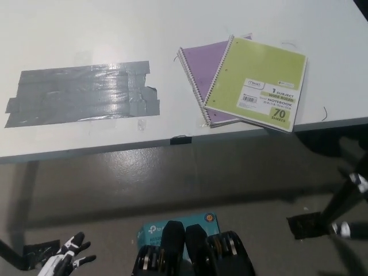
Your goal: The robot uses its right hand to align two notebooks stacked together until they are fully overlapped
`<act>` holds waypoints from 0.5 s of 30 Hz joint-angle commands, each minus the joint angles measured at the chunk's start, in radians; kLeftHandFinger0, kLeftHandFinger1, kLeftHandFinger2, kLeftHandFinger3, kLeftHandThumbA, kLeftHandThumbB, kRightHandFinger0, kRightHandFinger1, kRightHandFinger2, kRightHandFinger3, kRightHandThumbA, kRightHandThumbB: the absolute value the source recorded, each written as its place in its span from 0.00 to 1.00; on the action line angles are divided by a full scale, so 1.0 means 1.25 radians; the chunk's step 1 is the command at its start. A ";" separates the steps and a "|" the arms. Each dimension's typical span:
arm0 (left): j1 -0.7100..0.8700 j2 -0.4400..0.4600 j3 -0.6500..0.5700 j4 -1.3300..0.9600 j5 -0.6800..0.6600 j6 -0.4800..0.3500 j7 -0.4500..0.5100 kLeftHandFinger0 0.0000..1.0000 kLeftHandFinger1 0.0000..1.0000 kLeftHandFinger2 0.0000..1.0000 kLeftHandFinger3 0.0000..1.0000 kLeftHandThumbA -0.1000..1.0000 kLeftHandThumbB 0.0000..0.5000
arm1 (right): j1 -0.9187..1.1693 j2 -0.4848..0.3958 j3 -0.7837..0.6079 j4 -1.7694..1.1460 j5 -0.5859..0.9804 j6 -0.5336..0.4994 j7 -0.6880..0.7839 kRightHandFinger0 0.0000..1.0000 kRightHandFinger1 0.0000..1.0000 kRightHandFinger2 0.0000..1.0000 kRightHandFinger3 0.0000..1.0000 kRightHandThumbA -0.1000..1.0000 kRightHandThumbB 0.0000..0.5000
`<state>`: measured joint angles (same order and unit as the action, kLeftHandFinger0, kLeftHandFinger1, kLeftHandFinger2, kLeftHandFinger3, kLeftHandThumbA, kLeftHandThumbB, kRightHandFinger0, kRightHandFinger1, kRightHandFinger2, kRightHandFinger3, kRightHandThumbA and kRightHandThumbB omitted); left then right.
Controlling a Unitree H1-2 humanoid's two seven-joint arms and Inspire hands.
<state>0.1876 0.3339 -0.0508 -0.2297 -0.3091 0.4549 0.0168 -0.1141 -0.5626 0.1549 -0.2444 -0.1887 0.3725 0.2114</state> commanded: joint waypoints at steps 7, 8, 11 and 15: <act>0.007 0.027 -0.012 -0.035 -0.051 0.012 0.045 0.80 0.82 0.96 1.00 0.85 0.28 | -0.365 0.058 -0.041 -0.200 -0.095 0.035 -0.018 1.00 1.00 1.00 1.00 0.85 0.24; 0.007 0.027 -0.011 -0.036 -0.052 0.012 0.046 0.79 0.81 0.95 1.00 0.85 0.28 | -0.378 0.060 -0.041 -0.199 -0.102 0.039 -0.017 1.00 1.00 1.00 1.00 0.87 0.24; 0.009 0.031 -0.013 -0.039 -0.055 0.012 0.048 0.81 0.83 0.95 1.00 0.85 0.29 | -0.465 0.061 -0.037 -0.164 -0.140 0.059 -0.013 1.00 1.00 1.00 1.00 0.89 0.24; 0.011 0.036 -0.011 -0.035 -0.051 0.012 0.048 0.84 0.85 0.96 1.00 0.88 0.34 | -0.557 0.053 -0.019 -0.082 -0.181 0.078 0.009 1.00 1.00 1.00 1.00 0.96 0.33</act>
<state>0.1924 0.3509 -0.0678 -0.2425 -0.3444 0.4559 0.0543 -0.6860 -0.4758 0.1374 -0.3809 -0.3091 0.4150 0.2150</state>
